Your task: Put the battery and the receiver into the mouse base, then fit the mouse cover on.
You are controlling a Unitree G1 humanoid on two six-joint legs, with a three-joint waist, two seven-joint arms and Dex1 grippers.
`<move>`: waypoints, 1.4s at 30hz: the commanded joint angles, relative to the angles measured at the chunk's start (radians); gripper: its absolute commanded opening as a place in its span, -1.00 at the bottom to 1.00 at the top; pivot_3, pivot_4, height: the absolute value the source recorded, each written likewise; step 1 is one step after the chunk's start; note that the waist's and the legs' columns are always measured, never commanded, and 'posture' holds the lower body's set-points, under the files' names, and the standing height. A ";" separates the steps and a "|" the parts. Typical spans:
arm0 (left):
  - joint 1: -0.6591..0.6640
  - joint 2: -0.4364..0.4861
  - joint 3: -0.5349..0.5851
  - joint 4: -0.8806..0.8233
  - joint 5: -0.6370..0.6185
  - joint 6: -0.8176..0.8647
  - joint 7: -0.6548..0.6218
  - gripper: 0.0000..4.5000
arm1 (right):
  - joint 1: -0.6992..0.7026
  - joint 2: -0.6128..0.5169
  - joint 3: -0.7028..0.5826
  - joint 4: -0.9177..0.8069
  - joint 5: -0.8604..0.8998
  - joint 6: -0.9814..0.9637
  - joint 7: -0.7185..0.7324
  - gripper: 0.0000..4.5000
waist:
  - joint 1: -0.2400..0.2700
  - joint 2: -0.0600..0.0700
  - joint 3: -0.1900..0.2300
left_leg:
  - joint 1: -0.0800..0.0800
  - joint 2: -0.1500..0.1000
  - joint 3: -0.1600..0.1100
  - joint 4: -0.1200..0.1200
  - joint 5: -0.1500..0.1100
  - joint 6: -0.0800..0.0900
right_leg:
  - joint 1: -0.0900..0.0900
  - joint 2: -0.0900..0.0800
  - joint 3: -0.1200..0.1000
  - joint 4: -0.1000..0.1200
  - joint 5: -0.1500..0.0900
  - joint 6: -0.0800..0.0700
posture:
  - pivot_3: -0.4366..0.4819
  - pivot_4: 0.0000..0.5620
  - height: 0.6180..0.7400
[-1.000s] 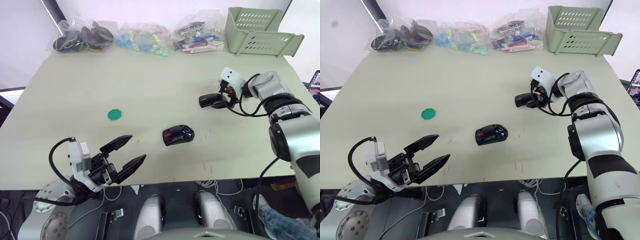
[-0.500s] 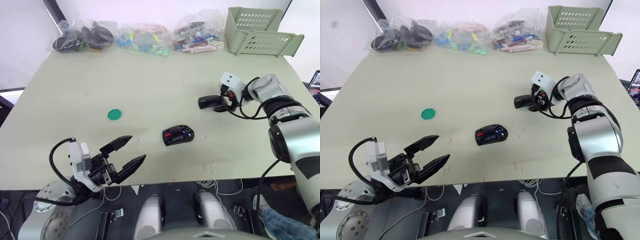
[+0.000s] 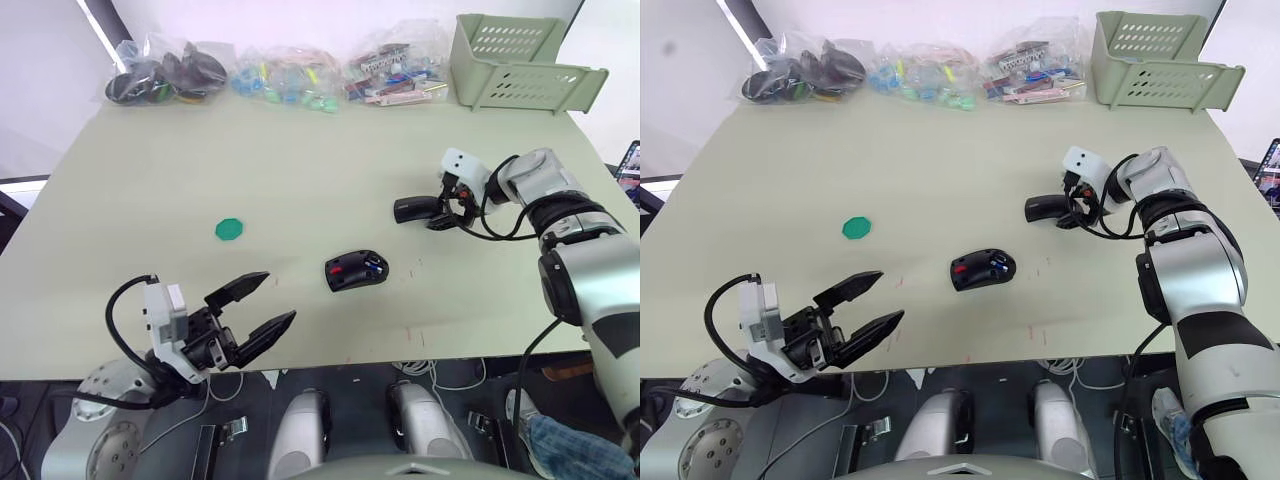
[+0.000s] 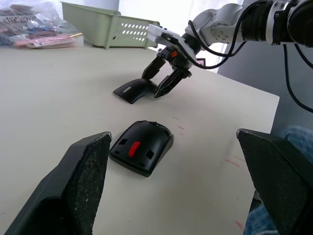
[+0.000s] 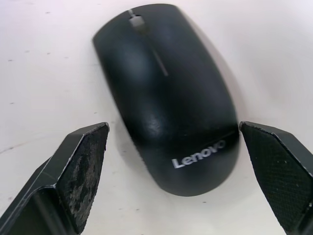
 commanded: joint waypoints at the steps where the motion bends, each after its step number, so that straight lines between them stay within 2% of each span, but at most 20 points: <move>1: 0.000 0.009 0.005 -0.009 -0.005 -0.014 -0.007 1.00 | -0.016 -0.017 0.002 -0.023 -0.003 -0.004 0.013 0.76 | 0.000 0.000 0.000 | 0.000 0.000 0.000 0.000 0.000 0.000 | 0.000 0.000 0.000 0.000 0.000 0.000 | -0.05 -0.47 1.00; 3: 0.000 0.009 0.005 -0.008 -0.004 -0.014 -0.007 1.00 | -0.016 -0.017 0.005 -0.024 -0.006 -0.011 0.009 0.38 | 0.000 0.000 0.000 | 0.000 0.000 0.000 0.000 0.000 0.000 | 0.000 0.000 0.000 0.000 0.000 0.000 | -0.05 -0.47 1.00; 16: 0.005 0.008 0.001 -0.004 0.002 -0.020 -0.017 1.00 | -0.015 -0.029 0.002 -0.024 -0.014 -0.031 -0.005 0.38 | 0.000 0.000 0.000 | 0.000 0.000 0.000 0.000 0.000 0.000 | 0.000 0.000 0.000 0.000 0.000 0.000 | -0.05 -0.47 1.00; 24: 0.006 0.001 -0.009 -0.004 0.014 -0.029 -0.015 1.00 | -0.023 -0.031 -0.035 -0.045 0.024 0.101 -0.099 0.38 | 0.000 0.000 0.000 | 0.000 0.000 0.000 0.000 0.000 0.000 | 0.000 0.000 0.000 0.000 0.000 0.000 | -0.05 -0.47 1.00; 27: 0.013 -0.005 -0.013 -0.009 0.019 -0.035 -0.010 1.00 | -0.020 -0.051 -0.036 -0.072 0.038 0.156 -0.054 0.38 | 0.000 0.000 0.000 | 0.000 0.000 0.000 0.000 0.000 0.000 | 0.000 0.000 0.000 0.000 0.000 0.000 | -0.05 -0.47 1.00; 30: 0.018 -0.013 -0.021 -0.013 0.025 -0.041 -0.006 1.00 | -0.001 -0.068 -0.069 -0.144 0.081 0.298 -0.068 0.38 | 0.001 0.000 0.000 | 0.000 0.000 0.000 0.000 0.000 0.000 | 0.000 0.000 0.000 0.000 0.000 0.000 | -0.05 -0.47 1.00; 32: 0.016 -0.016 -0.025 -0.011 0.026 -0.042 -0.004 1.00 | 0.040 -0.077 -0.102 -0.244 0.118 0.439 -0.101 0.38 | 0.002 0.000 0.000 | 0.000 0.000 0.000 0.000 0.000 0.000 | 0.000 0.000 0.000 0.000 0.000 0.000 | -0.05 -0.47 1.00; 37: -0.008 -0.012 -0.036 0.007 0.025 -0.039 -0.008 1.00 | 0.292 -0.108 -0.178 -0.768 0.167 0.846 -0.220 0.38 | 0.013 0.000 0.000 | -0.001 0.000 -0.001 0.000 0.000 0.000 | 0.000 0.000 -0.001 0.001 0.000 0.001 | -0.05 -0.47 1.00; 40: -0.046 -0.001 -0.054 0.036 0.023 -0.031 -0.023 1.00 | 0.440 -0.090 -0.268 -1.081 0.200 1.067 -0.305 0.38 | 0.017 0.000 -0.001 | -0.001 -0.001 0.000 0.000 0.000 0.000 | -0.001 0.000 0.000 0.001 0.000 0.001 | -0.05 -0.47 1.00; 42: -0.073 0.008 -0.062 0.057 0.021 -0.025 -0.032 1.00 | 0.491 -0.065 -0.335 -1.237 0.229 1.163 -0.357 0.38 | 0.022 0.001 -0.001 | -0.001 0.000 -0.003 0.000 0.000 0.000 | 0.000 0.001 -0.002 0.001 0.000 0.001 | -0.05 -0.47 1.00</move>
